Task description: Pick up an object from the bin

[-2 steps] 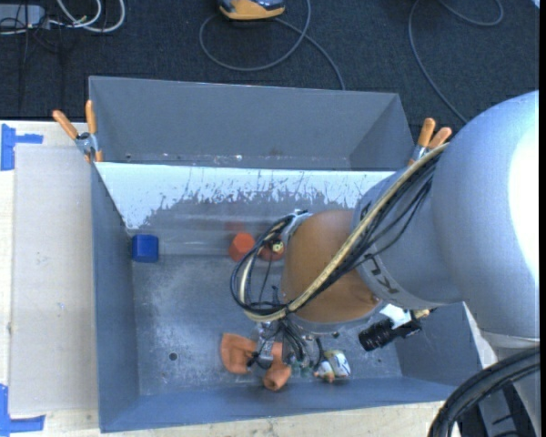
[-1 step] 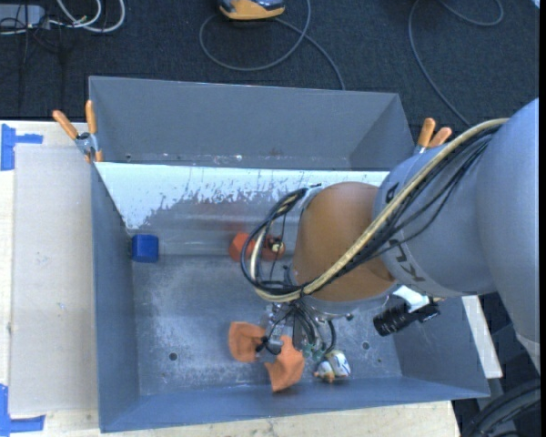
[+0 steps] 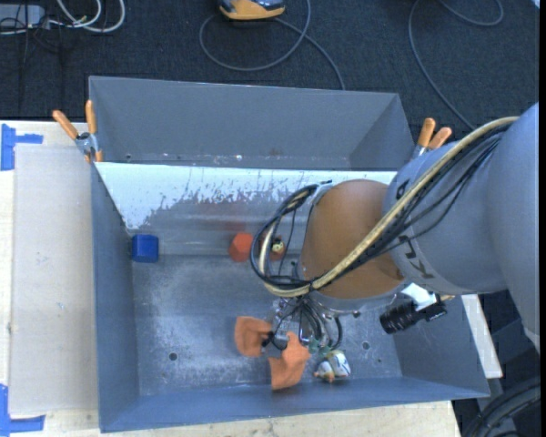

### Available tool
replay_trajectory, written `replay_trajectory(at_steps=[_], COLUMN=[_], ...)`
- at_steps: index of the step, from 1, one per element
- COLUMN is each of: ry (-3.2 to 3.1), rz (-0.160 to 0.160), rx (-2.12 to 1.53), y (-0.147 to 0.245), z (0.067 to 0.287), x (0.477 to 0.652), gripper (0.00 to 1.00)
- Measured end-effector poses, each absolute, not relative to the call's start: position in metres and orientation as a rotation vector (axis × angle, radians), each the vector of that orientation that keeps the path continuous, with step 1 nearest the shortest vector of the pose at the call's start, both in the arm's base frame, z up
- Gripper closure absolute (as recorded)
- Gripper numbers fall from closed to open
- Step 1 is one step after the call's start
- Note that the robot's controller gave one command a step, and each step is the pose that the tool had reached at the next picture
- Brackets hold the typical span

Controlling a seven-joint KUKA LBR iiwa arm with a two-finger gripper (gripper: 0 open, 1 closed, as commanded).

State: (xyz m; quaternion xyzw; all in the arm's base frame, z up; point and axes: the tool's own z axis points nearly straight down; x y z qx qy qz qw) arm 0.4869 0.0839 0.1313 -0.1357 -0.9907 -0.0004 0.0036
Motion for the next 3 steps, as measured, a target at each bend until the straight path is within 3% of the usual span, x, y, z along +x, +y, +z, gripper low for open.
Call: replay_trajectory(at_steps=[2,3], ry=[-3.113,-3.086], rz=[0.000,0.007], rx=[-0.357,-0.463], y=[0.073,0.064], z=[0.100,0.219], x=[0.483,0.476], gripper=[1.00,1.00])
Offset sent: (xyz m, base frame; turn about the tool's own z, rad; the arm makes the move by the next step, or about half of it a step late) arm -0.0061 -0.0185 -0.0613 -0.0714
